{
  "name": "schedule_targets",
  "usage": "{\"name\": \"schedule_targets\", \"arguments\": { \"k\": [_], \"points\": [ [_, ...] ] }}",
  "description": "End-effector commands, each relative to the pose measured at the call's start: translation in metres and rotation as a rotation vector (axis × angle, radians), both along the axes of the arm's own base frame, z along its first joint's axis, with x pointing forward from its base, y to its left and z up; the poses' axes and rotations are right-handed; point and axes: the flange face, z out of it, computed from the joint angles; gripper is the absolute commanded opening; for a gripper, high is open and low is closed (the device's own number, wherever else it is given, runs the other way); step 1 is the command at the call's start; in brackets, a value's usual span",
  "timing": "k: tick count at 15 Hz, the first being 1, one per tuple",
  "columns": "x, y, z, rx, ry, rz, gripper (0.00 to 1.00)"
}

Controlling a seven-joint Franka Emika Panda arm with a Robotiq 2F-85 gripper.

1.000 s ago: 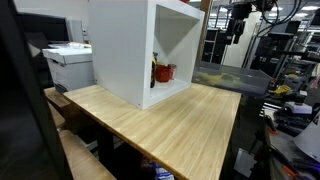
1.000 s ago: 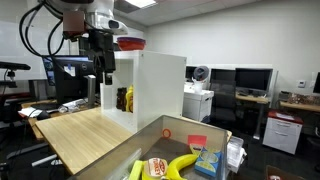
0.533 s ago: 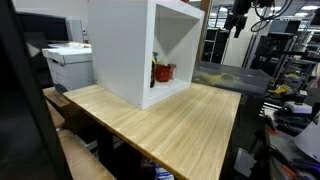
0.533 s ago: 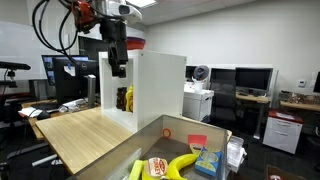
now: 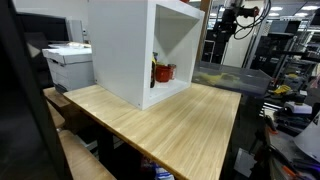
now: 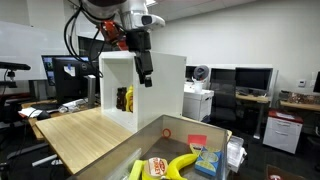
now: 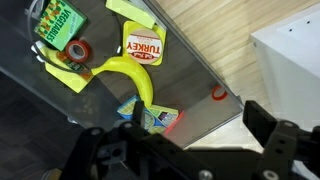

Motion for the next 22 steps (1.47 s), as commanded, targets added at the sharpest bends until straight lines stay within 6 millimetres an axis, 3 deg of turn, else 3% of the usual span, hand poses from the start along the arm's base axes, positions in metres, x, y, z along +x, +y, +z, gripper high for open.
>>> {"name": "schedule_targets", "arguments": {
  "k": [1, 6, 9, 10, 11, 13, 17, 22],
  "points": [
    [0.028, -0.024, -0.034, -0.001, 0.029, -0.125, 1.00],
    [0.043, -0.055, -0.060, 0.031, 0.089, -0.234, 1.00],
    [0.042, -0.086, -0.070, 0.097, 0.121, -0.272, 1.00],
    [0.039, -0.088, -0.068, 0.139, 0.125, -0.274, 1.00],
    [0.038, -0.073, -0.070, 0.074, 0.112, -0.264, 1.00],
    [0.038, -0.080, -0.071, 0.079, 0.117, -0.275, 1.00],
    [0.041, -0.077, -0.072, 0.051, 0.099, -0.224, 1.00],
    [0.049, -0.117, -0.088, -0.021, 0.076, -0.024, 1.00]
  ]
}}
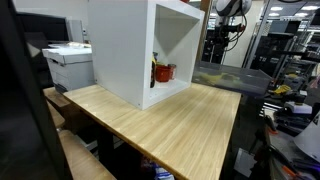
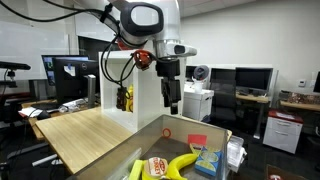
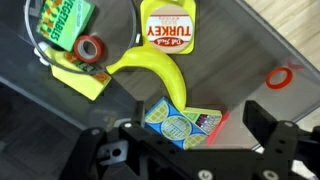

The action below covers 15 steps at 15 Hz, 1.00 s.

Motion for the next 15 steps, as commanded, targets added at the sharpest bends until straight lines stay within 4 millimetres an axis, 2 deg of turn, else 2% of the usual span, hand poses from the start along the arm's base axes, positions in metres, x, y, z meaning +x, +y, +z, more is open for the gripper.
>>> {"name": "schedule_targets", "arguments": {
  "k": [1, 3, 6, 15],
  "points": [
    [0.004, -0.035, -0.019, -0.052, -0.004, 0.156, 1.00],
    [0.004, -0.048, -0.033, -0.071, 0.002, 0.240, 1.00],
    [0.006, -0.056, -0.055, -0.091, 0.019, 0.318, 1.00],
    [0.022, -0.047, -0.130, -0.043, 0.142, 0.426, 1.00]
  ]
}}
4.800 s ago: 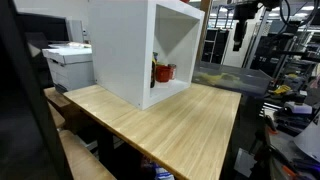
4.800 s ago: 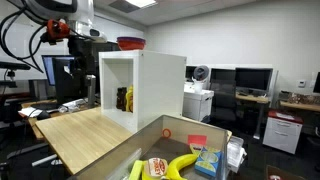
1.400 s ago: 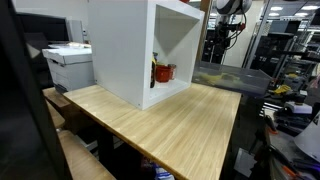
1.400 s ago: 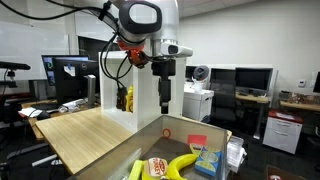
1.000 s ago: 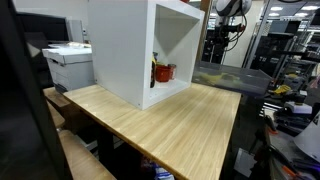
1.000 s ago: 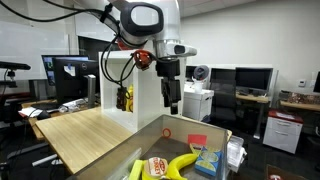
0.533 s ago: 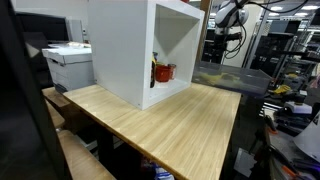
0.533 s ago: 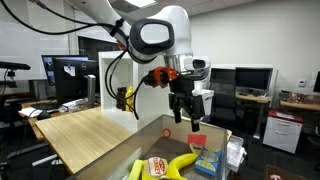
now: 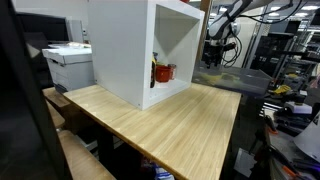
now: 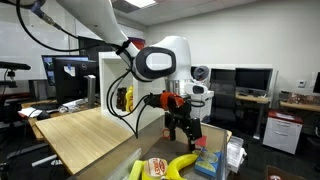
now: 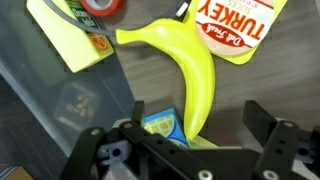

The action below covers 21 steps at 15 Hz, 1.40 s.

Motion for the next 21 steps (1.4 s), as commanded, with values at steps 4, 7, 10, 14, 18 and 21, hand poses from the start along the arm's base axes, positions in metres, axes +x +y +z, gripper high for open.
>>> {"name": "schedule_targets", "arguments": {
  "k": [4, 7, 10, 14, 18, 21],
  "points": [
    [0.020, -0.018, -0.033, -0.052, 0.067, 0.033, 1.00],
    [0.032, -0.027, -0.034, -0.067, 0.070, 0.035, 1.00],
    [0.038, -0.029, -0.042, -0.035, 0.101, 0.047, 1.00],
    [0.042, -0.028, -0.065, -0.007, 0.185, 0.034, 1.00],
    [0.045, -0.030, -0.079, 0.011, 0.219, 0.037, 1.00],
    [0.047, -0.036, -0.081, 0.018, 0.229, 0.021, 0.92]
  ]
}}
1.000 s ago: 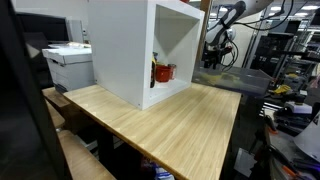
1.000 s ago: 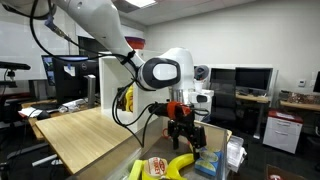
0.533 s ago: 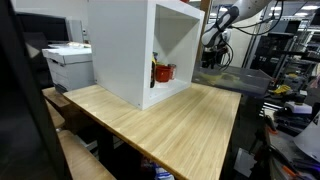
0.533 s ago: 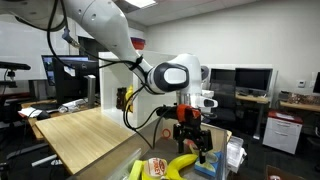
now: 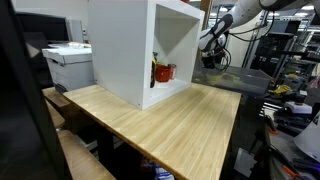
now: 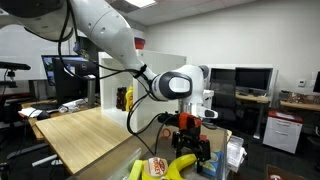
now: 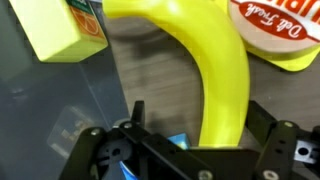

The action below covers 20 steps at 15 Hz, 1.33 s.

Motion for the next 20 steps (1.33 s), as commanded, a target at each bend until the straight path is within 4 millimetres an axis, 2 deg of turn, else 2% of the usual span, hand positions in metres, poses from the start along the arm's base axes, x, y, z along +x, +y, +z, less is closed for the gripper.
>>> {"name": "schedule_targets", "arguments": {
  "k": [1, 8, 11, 14, 20],
  "points": [
    [0.003, -0.011, 0.000, 0.002, 0.018, -0.020, 0.74],
    [-0.002, -0.020, 0.021, 0.011, -0.006, -0.056, 0.34],
    [-0.007, -0.018, 0.030, 0.024, 0.011, -0.126, 0.17],
    [-0.011, -0.014, 0.046, 0.015, 0.032, -0.217, 0.13],
    [-0.017, -0.014, 0.122, -0.027, -0.046, -0.345, 0.12]
  ]
}}
